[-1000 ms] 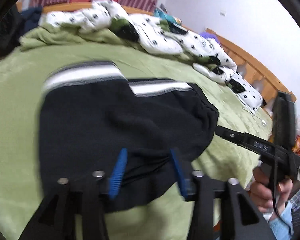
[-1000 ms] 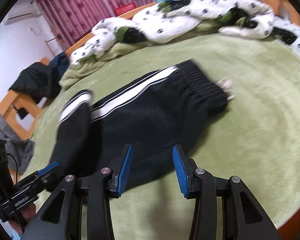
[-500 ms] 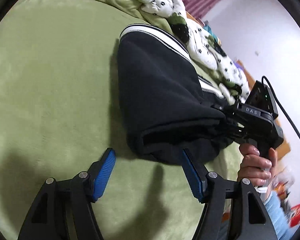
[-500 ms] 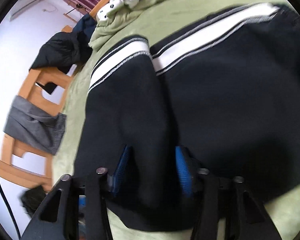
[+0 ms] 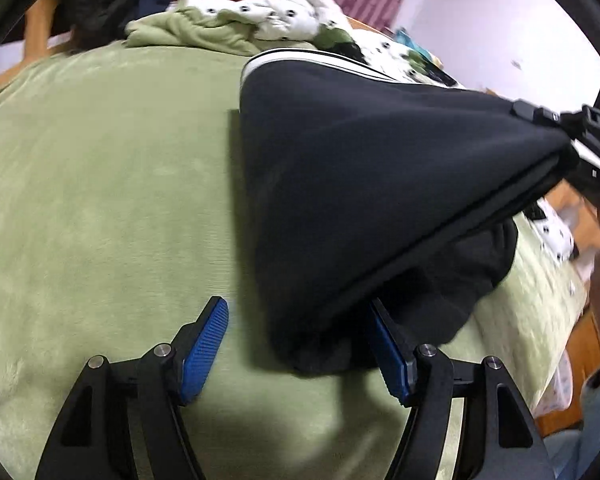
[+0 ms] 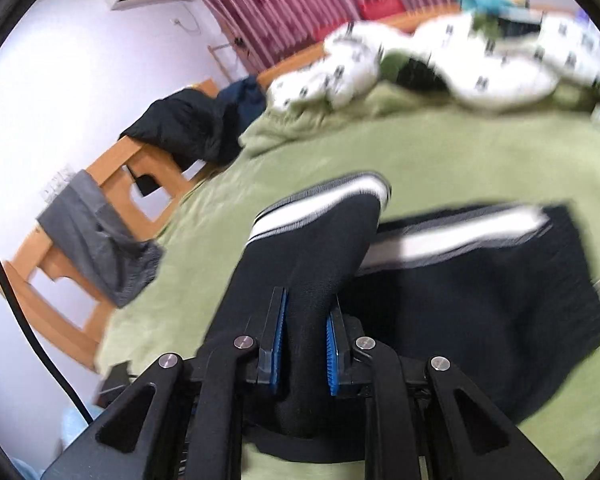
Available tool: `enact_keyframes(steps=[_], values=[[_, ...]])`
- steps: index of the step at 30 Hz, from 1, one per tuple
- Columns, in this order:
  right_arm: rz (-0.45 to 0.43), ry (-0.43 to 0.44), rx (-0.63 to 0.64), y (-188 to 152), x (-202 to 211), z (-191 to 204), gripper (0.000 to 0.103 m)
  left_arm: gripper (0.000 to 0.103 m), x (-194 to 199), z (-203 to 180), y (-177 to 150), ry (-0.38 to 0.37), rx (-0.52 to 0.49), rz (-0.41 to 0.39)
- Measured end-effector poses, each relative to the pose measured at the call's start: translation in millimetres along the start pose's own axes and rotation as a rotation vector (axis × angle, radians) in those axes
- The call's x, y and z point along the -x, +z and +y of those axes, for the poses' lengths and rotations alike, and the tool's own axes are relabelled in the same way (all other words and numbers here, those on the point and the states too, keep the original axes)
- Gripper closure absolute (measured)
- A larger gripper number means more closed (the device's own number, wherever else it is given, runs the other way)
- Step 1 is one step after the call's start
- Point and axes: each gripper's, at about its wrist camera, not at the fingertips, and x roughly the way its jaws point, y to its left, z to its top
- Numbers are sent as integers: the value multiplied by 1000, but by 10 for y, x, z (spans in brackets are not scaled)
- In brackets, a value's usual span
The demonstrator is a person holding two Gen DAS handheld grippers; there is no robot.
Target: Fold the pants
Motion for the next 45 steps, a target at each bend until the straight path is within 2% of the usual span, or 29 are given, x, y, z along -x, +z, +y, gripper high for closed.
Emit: enact_keyframes(steps=[3,6,8,11,14,15,16,17,18,20,21,23,25,26,28,31,33,35,36,39,41,43,45], values=[[-68,-57,-58,78,283,-424,87,36,4,-122,32,-25,-50,16],[-110,-192,-97,5,505,-907,87,36,30,-252,43,-94,-114,48],[-69,-278,-168,-145,454,-1287,87,36,40,-352,61,-121,-156,66],[58,-340,-240,-399,168,-1692,87,36,17,-509,84,-136,-193,69],[41,-304,-256,-447,198,-1730,86,36,-110,-675,110,-139,-230,95],[38,-304,-253,-435,227,-1705,86,39,-177,-714,118,-117,-244,109],[30,-305,-248,-438,248,-1680,86,45,-278,-747,115,-60,-250,131],[26,-313,-243,-452,246,-1669,86,59,-333,-754,93,-18,-250,141],[41,-334,-234,-474,206,-1663,86,70,-325,-741,75,-4,-238,110],[45,-345,-226,-483,154,-1632,86,84,-266,-665,88,-39,-168,101],[49,-336,-231,-477,183,-1626,86,86,-217,-600,93,-43,-131,101],[48,-302,-241,-498,273,-1595,86,87,-175,-520,51,-36,-106,94],[132,-338,-225,-570,168,-1612,86,85,-216,-480,25,-59,-117,103],[146,-345,-220,-592,132,-1622,86,81,-198,-471,38,-72,-119,112],[127,-346,-194,-567,208,-1572,84,80,-136,-426,91,-108,-97,155],[78,-386,-129,-447,356,-1465,76,69,65,-304,63,-153,-94,177],[23,-387,-107,-299,371,-1441,52,51,211,-246,94,-155,-103,143],[44,-376,-110,-142,227,-1476,49,42,292,-204,236,-158,-103,87],[59,-383,-103,-75,142,-1492,49,41,275,-196,338,-163,-92,69],[109,-428,-106,98,-161,-1603,48,41,34,-168,711,-173,-27,61],[143,-387,-159,161,-360,-1741,48,41,-168,-152,918,-187,-6,68],[158,-361,-197,154,-468,-1845,46,42,-442,-125,1099,-190,12,97],[174,-392,-199,128,-571,-1937,36,43,-797,-120,1198,-165,18,164]])
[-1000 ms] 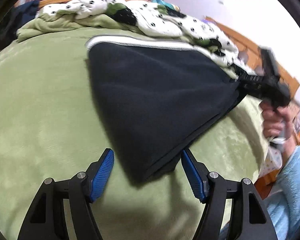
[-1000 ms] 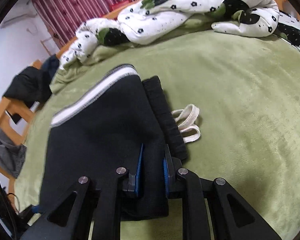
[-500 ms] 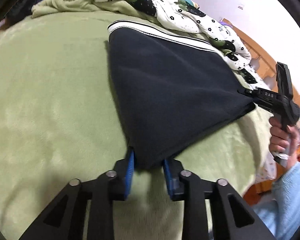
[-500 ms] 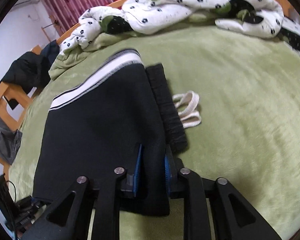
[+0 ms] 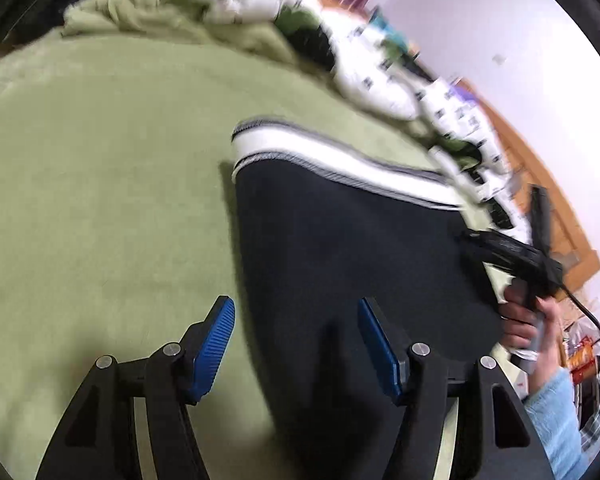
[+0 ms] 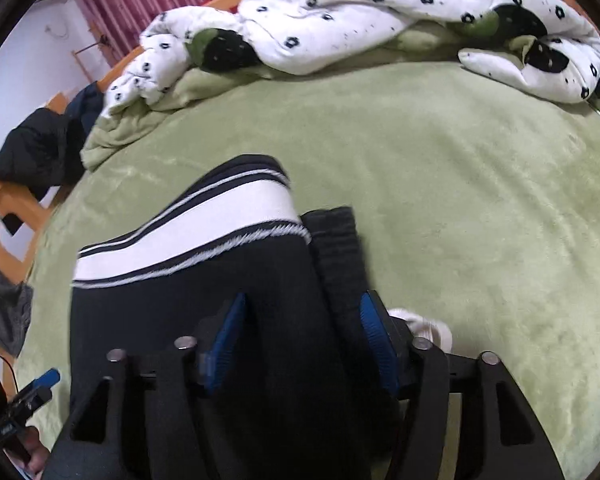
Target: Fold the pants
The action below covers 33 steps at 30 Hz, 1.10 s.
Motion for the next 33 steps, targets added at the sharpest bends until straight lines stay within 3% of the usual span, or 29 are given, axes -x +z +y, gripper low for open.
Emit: enact_keyframes(steps=[2,4,6,10,12,13,14,15,18,23,28,30,32,33], values=[[5,23,-24,-34,-55,-79,36,41,-244,97,30,-7,26,44],[7,41,-19,-62,-81,-105,36,42,-328,184,11,-74,68,9],[13,70,-32,-74,-121,-148,36,59,-394,146,67,-112,64,21],[75,168,-94,-58,-169,-167,38,73,-483,123,178,-135,158,58],[77,178,-88,-82,-53,-145,50,90,-413,103,193,-129,167,50],[48,180,-88,-93,48,-123,56,90,-319,93,205,-136,151,29],[10,205,-112,-115,178,-106,72,91,-226,82,216,-144,137,24],[-12,240,-140,-131,285,-75,79,91,-167,93,236,-156,136,27],[-64,220,-117,-180,543,303,81,92,32,167,296,-178,149,39],[-24,316,-95,-327,601,1077,82,92,751,536,350,-69,142,-35],[50,447,-25,-554,440,1900,82,92,1429,1057,379,124,81,-47],[59,413,59,-657,312,2131,82,89,1404,1289,298,195,64,-17],[62,255,148,-784,73,2222,78,84,1244,1507,194,194,95,15],[78,180,154,-860,-85,2189,70,77,1101,1633,104,203,113,17]])
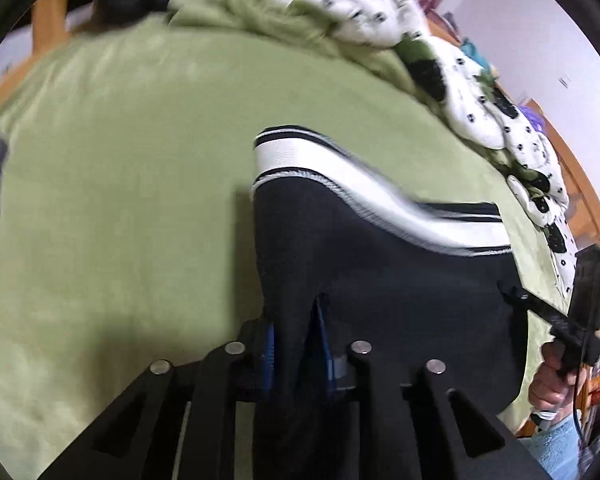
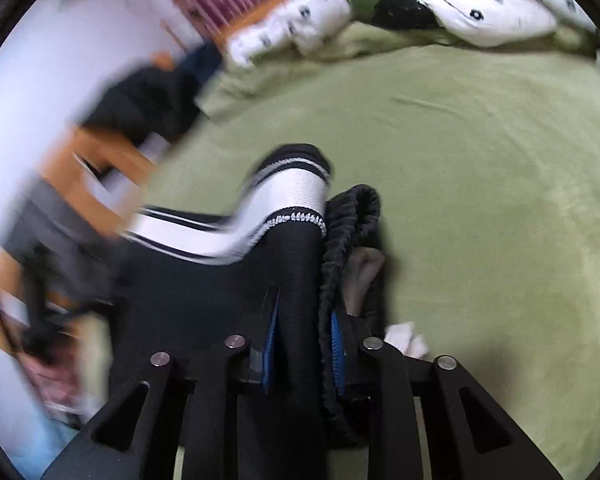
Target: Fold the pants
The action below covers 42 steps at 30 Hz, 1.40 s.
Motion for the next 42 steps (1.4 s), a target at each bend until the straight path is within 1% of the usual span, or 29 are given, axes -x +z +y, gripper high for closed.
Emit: enact_keyframes(steps=[2,3,4,6,7,9,10,12,14,15,16,17,18,19,20,22,23,24,25,27,29,31,33,34,35,37,38,39,42], values=[[-23,41,-33,-40,57,-126,64,64,-142,60,-54,64,10,27],[-21,18,-37,-33,132,-134,57,64,-120,41,-34,69,2,24],[-42,-13,-35,-47,229,-138,57,63,-77,18,-12,65,-19,14],[-137,-54,-31,-29,451,-92,57,49,32,4,47,103,-57,-22],[-169,-68,-25,11,519,-44,57,47,66,14,71,116,-55,-43],[-214,-94,1,130,529,58,57,47,124,67,145,107,-22,-68],[-215,-100,14,206,471,113,57,47,123,101,168,94,2,-63],[-172,-89,19,353,255,171,57,47,127,190,212,49,60,-52],[-100,-93,9,458,-79,168,58,47,137,202,217,38,81,-63],[-86,-83,6,449,-179,183,73,47,169,219,201,52,80,-80],[-111,-93,16,450,-185,206,74,47,168,203,206,67,79,-90],[-136,-85,33,440,-85,224,84,47,186,199,202,78,78,-96],[-155,-29,0,457,52,171,87,47,215,179,192,71,75,-107],[-177,47,-74,466,196,53,88,47,245,172,186,60,71,-115],[-180,56,-107,474,239,-8,88,47,276,163,178,52,66,-124],[-149,-64,-64,439,129,-22,87,47,324,111,175,42,39,-151],[-96,-124,-28,421,-48,-4,85,47,320,77,176,43,21,-159],[-97,-148,-5,391,-101,-3,83,47,296,39,181,45,3,-158],[-126,-157,11,388,-59,23,81,47,275,1,179,51,-11,-156],[-134,-155,-3,446,103,77,77,47,241,-120,198,71,-39,-170],[-228,-122,-28,427,359,134,77,47,257,-248,252,67,-78,-206],[-286,-109,28,394,462,267,73,47,264,-389,322,51,-118,-252],[-289,-125,73,380,383,384,72,47,193,-550,411,37,-163,-285],[-269,-125,89,381,286,418,72,47,142,-599,434,32,-176,-288],[-234,-135,101,386,141,436,72,47,60,-642,451,36,-191,-281],[-160,-195,116,377,-220,385,72,50,-239,-692,474,104,-216,-199],[-176,-219,124,369,-288,354,73,52,-388,-684,466,142,-229,-163],[-188,-214,131,373,-316,337,73,51,-508,-650,458,160,-233,-144],[-169,-184,92,447,-354,234,73,53,-548,-498,537,88,-145,-121]])
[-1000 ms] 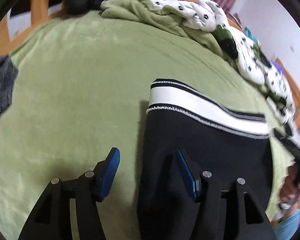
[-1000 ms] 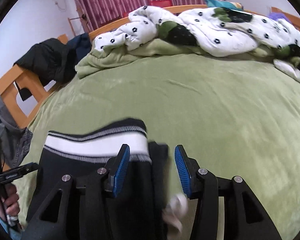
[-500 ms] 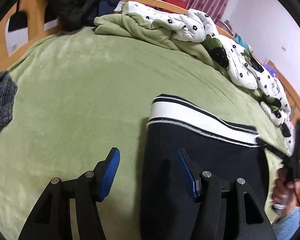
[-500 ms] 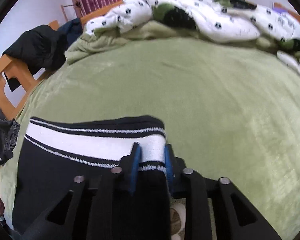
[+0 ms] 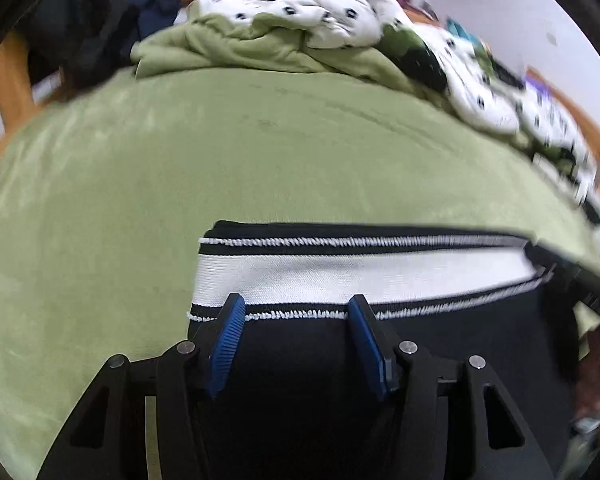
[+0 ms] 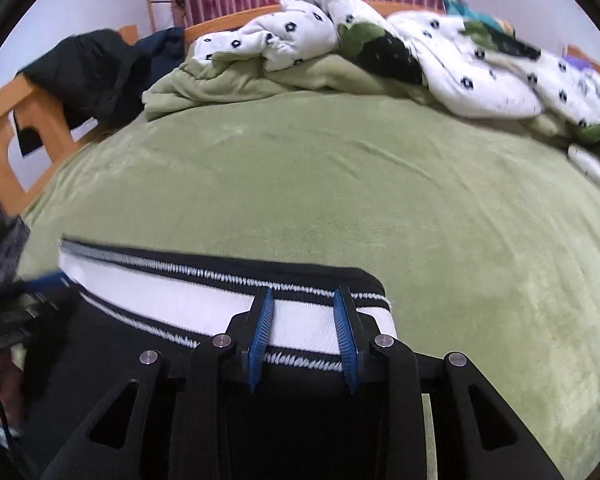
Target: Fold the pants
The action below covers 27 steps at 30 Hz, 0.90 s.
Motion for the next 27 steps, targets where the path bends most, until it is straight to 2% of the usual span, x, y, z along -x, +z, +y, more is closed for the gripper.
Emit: enact_keyframes(steps=[2,4,13,16,18,21,27], values=[[-7,-1,1,-25,5,-38,73,62,0,95,34,-12,64,-8],[-6,2,-4,-27,2,-30,73,62,-30,152,12,-29,92,-13],[-1,-2,18,38,60,86,69,62,-27,159,-50,-28,87,-46],[-2,5,49,35,90,151,56,62,-18,156,-48,-27,84,-50],[-2,-4,102,21,117,251,39,62,-23,151,-58,-26,86,-50],[-30,-94,159,-6,141,376,37,62,-24,163,-64,-35,94,-51],[4,-26,82,15,84,241,36,62,-31,186,-55,-49,98,-45]])
